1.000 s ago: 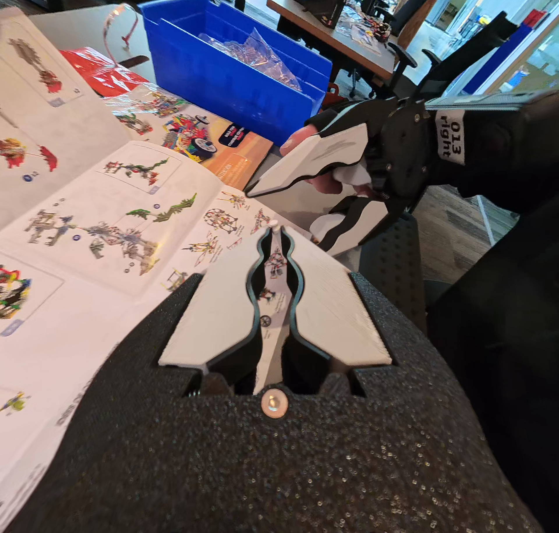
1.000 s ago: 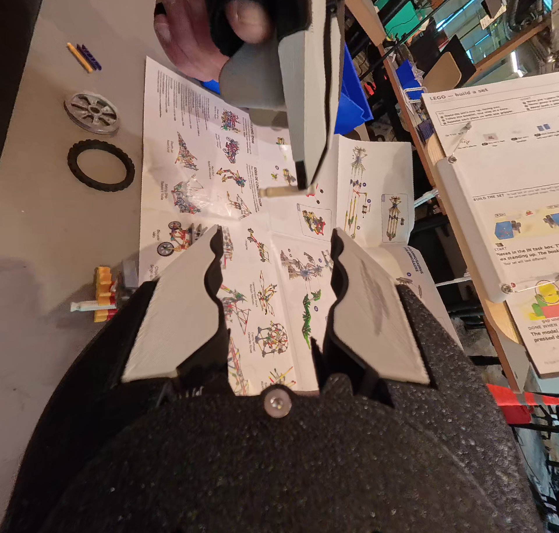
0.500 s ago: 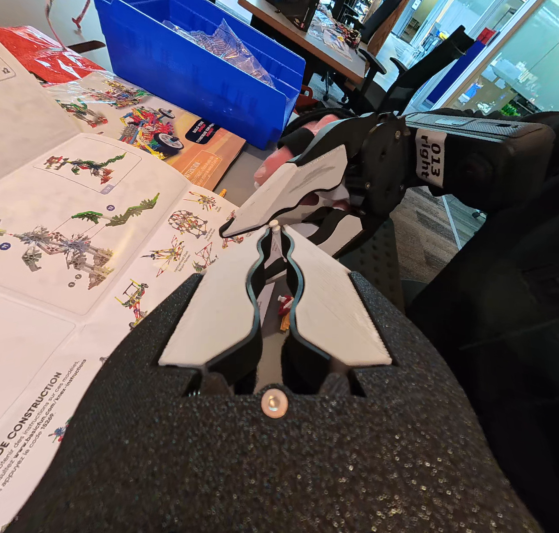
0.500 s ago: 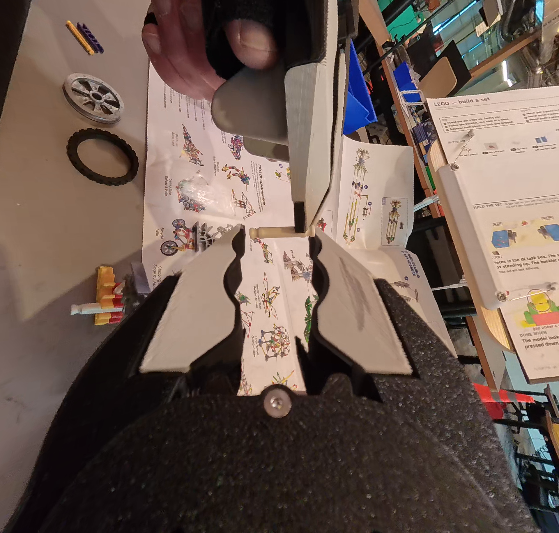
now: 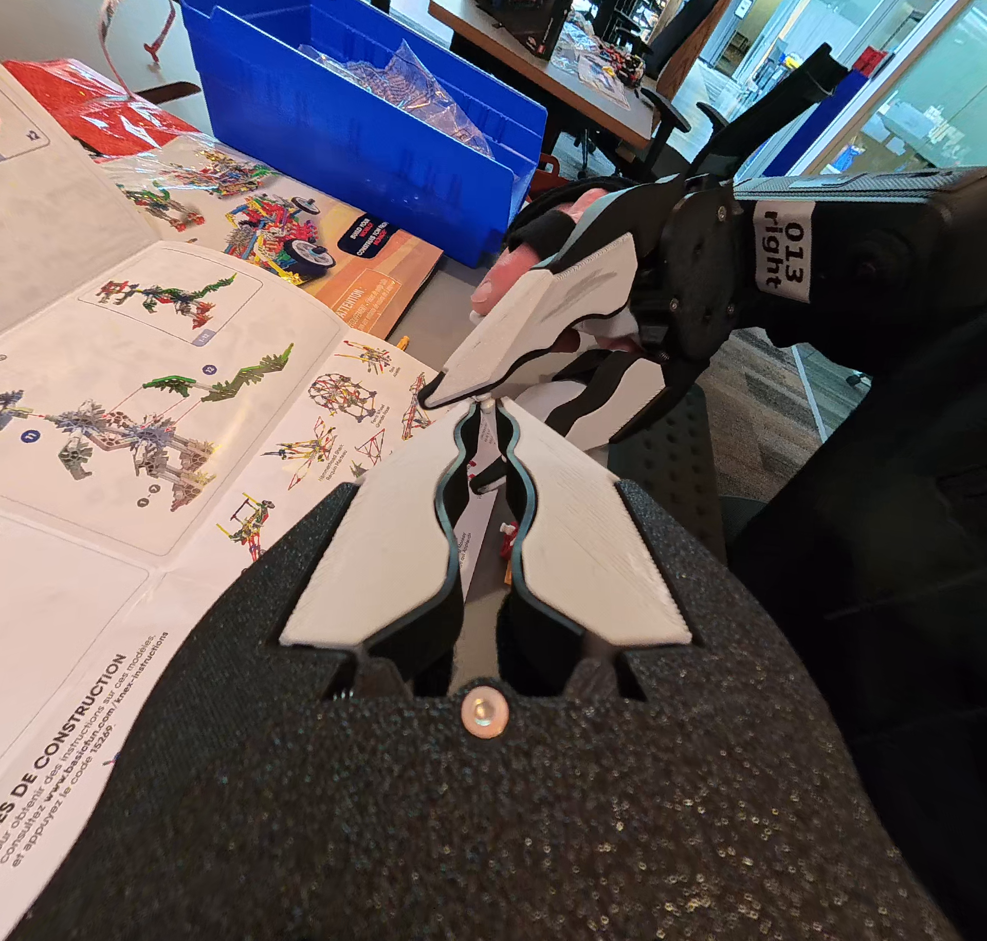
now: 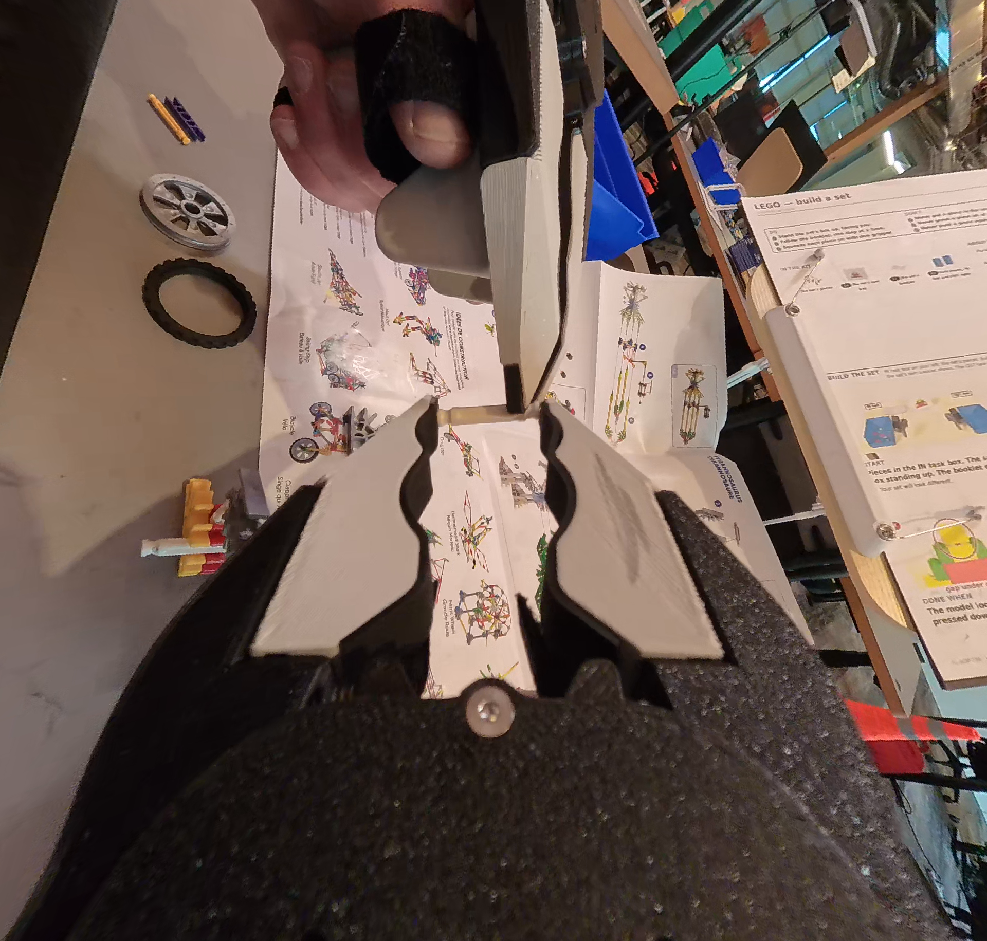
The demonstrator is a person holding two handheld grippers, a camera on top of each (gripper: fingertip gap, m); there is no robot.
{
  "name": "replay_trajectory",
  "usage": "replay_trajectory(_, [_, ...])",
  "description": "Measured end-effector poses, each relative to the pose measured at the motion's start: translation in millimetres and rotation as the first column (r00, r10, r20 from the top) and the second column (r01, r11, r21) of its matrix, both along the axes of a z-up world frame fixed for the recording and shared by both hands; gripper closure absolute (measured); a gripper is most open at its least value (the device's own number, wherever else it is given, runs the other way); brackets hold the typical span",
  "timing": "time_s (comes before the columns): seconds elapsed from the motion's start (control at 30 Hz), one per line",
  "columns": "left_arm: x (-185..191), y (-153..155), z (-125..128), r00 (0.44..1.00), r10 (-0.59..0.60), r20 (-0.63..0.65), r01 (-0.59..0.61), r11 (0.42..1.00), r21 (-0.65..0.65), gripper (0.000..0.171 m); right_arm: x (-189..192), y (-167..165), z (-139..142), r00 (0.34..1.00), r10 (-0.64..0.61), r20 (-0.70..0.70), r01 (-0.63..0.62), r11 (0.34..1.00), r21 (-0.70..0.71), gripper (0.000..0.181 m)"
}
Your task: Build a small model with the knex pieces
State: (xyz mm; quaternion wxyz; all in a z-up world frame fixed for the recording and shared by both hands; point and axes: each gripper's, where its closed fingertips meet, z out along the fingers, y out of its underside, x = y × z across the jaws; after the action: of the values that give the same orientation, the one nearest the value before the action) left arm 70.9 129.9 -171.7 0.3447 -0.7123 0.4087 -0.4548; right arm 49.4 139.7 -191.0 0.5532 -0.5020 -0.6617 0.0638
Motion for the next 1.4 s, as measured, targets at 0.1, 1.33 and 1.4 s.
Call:
replay_trajectory(0.1, [-0.4, 1.2, -0.2, 1.0, 0.004, 0.002, -0.004, 1.0, 0.001, 0.167, 0.6, 0.4, 0.1, 1.0, 0.001, -0.004, -0.001, 1.0, -0.009, 0.144])
replay_trajectory(1.33, [-34.3, 27.2, -19.1, 0.967, 0.073, -0.244, -0.017, 0.975, 0.223, 0.139, 41.7, 13.1, -57.4, 0.964, 0.045, 0.263, 0.043, 0.946, -0.32, 0.146])
replay_trajectory(1.4, [-44.6, 28.5, -21.4, 0.949, 0.073, -0.306, 0.003, 0.97, 0.242, 0.139, 45.5, 11.2, -66.6, 0.956, 0.065, 0.288, 0.044, 0.934, -0.356, 0.146])
